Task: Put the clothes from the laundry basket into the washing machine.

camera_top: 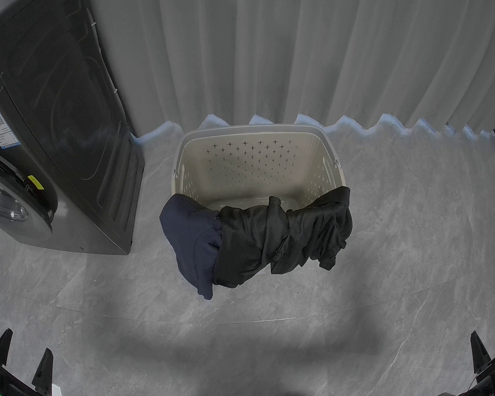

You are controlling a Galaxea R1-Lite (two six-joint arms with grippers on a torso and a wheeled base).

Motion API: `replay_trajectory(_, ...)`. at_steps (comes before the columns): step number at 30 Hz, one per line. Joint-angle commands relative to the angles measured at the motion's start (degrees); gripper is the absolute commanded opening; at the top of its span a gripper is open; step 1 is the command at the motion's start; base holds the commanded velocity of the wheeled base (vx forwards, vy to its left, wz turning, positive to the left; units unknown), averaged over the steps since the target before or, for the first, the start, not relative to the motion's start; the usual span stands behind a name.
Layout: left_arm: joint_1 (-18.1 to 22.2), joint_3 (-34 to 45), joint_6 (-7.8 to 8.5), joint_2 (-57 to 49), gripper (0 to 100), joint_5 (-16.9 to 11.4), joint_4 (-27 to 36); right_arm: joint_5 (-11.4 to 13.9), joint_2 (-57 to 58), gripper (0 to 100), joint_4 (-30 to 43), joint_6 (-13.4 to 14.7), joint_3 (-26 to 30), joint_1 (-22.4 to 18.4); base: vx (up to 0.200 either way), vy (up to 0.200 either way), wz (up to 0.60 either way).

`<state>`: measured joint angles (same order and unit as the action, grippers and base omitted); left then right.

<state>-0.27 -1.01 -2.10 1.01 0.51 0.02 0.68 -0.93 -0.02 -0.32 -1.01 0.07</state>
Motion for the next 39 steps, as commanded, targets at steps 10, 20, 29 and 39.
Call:
replay_trajectory(10, 0.0, 0.9, -0.1, -0.7, 100, 0.0, 0.0, 0.0, 0.9, 100, 0.0, 0.0, 0.9, 0.0, 0.1, 0.0, 0.0)
replay_trajectory(20, 0.0, 0.9, -0.1, -0.7, 100, 0.0, 0.0, 0.0, 0.9, 100, 0.0, 0.0, 0.9, 0.0, 0.12, 0.0, 0.0)
replay_trajectory(29, 0.0, 0.9, -0.1, -0.7, 100, 0.0, 0.1, 0.0, 0.9, 100, 0.0, 0.0, 0.9, 0.1, 0.067, 0.0, 0.0)
replay_trajectory(39, 0.0, 0.9, -0.1, -0.7, 100, 0.0, 0.1, 0.0, 0.9, 100, 0.0, 0.0, 0.9, 0.1, 0.12, 0.0, 0.0)
